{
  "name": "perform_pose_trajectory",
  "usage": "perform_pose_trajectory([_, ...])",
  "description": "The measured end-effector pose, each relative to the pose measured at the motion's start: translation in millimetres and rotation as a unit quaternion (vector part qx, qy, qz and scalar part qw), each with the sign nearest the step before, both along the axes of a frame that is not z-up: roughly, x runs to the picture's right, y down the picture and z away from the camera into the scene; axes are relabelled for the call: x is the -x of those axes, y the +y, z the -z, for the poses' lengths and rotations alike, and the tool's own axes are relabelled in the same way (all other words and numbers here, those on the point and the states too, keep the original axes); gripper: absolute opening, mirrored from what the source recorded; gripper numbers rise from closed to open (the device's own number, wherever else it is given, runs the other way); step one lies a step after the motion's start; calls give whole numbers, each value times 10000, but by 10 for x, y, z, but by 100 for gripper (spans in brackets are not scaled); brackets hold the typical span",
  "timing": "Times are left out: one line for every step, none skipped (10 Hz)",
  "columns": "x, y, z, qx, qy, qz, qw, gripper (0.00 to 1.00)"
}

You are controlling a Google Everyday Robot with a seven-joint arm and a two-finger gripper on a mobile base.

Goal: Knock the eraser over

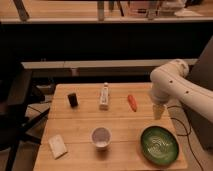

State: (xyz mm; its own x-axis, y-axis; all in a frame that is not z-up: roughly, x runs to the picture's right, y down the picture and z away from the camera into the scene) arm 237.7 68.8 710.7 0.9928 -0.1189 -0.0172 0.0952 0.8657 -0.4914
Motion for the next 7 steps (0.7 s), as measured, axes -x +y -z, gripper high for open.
perform_pose_trajectory([104, -42, -33, -25, -31, 68, 10000, 80])
perform_pose_trajectory([274, -102, -83, -63, -83, 195, 9998, 80])
perform_pose_trajectory([406, -156, -127, -98, -137, 332, 9993, 80])
perform_pose_trajectory([472, -193, -156, -117, -179, 420, 9989, 80])
perform_pose_trajectory([543, -221, -173, -134, -227, 516, 9983, 80])
perform_pose_trajectory([622, -240, -192, -137, -275, 590, 9978, 80])
perform_pose_trajectory([731, -264, -210, -134, -330, 689, 9970, 80])
